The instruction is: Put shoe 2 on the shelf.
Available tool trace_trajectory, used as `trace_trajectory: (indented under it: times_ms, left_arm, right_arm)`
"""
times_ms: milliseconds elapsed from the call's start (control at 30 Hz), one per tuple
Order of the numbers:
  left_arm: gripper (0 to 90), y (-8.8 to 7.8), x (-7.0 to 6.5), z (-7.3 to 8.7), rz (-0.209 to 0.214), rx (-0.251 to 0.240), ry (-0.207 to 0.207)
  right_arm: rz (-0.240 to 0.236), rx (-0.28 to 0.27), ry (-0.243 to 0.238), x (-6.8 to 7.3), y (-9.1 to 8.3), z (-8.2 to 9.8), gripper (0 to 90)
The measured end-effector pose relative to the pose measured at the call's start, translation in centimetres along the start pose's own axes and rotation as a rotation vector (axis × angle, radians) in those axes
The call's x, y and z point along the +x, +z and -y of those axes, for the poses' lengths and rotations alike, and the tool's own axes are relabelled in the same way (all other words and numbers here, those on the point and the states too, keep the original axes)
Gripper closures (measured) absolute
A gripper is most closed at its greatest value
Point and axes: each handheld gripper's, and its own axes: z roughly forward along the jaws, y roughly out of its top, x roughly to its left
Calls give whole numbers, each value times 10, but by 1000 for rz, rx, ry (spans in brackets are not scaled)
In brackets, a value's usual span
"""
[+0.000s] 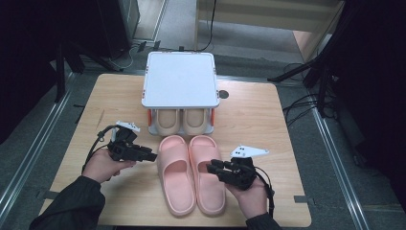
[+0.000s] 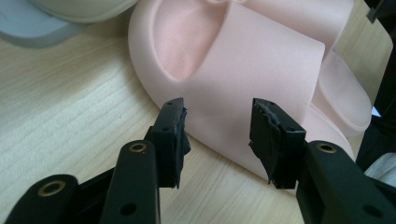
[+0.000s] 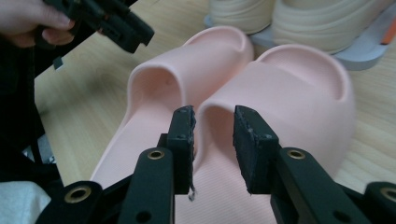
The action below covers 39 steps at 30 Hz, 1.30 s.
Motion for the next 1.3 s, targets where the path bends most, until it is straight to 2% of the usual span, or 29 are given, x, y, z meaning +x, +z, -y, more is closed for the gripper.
trace_trajectory:
  times_ms: [100,333,433,533,633,733,833,1033,1067,1300]
  left_arm:
    - [551,-1,0,1,0,1,3]
    - [536,-3,-1,1,8,-5,10]
    - [537,-3,-1,1,9,-3,15]
    - [536,-3,-2,1,11,-3,17]
    - [536,-4,-2,1,8,-11,18]
    - [536,-4,-2,1,8,-9,21]
    - [536,-3,-2,1,9,-5,19]
    - [536,-3,-2,1,11,-7,16]
    - [534,-3,-2,1,9,-7,13]
    - [527,-2,-2,0,6,-7,10]
  right_arm:
    - [-4,10,-9,8,6,4,664]
    - [-4,25,-4,17,19,11,606]
    - [4,35,-26,21,24,12,591]
    - [20,42,-23,23,31,12,555]
    - [60,41,-17,23,40,13,495]
    - [92,36,-5,22,47,13,483]
    - [104,23,33,21,55,13,443]
    - [149,12,67,24,69,11,406]
    - [150,11,70,25,71,11,405]
    - [251,-11,66,34,81,11,392]
